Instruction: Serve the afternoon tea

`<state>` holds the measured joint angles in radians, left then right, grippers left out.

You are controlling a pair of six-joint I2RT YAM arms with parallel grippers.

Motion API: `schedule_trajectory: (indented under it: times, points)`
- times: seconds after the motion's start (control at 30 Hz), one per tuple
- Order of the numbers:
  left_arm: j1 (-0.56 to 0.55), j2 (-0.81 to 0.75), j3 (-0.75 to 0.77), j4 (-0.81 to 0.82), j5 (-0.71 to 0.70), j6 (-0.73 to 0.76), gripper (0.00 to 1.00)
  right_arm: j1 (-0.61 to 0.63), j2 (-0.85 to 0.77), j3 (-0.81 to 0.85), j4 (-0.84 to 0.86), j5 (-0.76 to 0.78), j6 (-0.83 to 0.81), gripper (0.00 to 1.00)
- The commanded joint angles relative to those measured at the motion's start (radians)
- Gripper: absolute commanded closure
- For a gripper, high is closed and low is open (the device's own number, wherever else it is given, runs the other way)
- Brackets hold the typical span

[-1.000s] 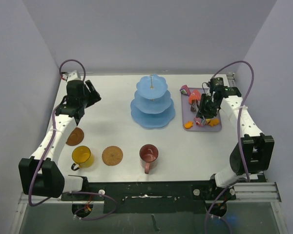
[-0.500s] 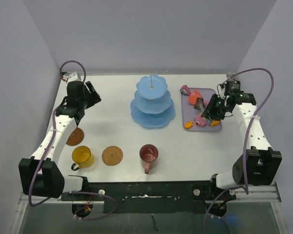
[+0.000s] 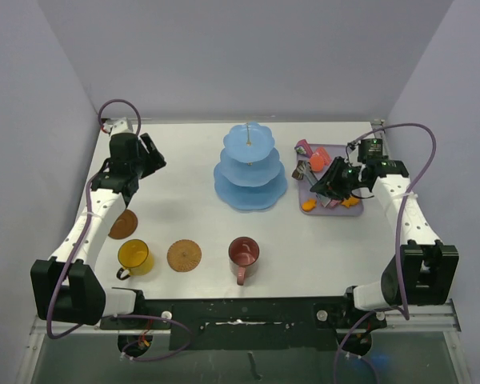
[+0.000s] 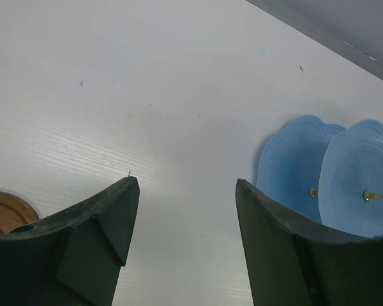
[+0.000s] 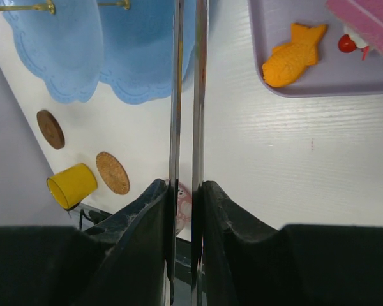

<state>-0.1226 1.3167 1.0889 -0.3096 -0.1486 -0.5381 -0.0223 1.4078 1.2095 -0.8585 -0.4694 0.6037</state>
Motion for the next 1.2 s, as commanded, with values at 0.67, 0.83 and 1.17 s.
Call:
schedule_trajectory:
  times: [0.67,0.83,1.17]
  points:
    - [-0.001,-0.036,0.011,0.050,0.017,0.003,0.39,0.163,0.073,-0.007,0.241,-0.052,0.187,0.76]
    - [-0.002,-0.033,0.013,0.052,0.029,-0.003,0.39,0.170,0.102,-0.034,0.347,-0.085,0.218,0.75]
    - [-0.002,-0.028,0.020,0.048,0.038,-0.008,0.39,0.169,0.197,-0.027,0.454,-0.135,0.229,0.73]
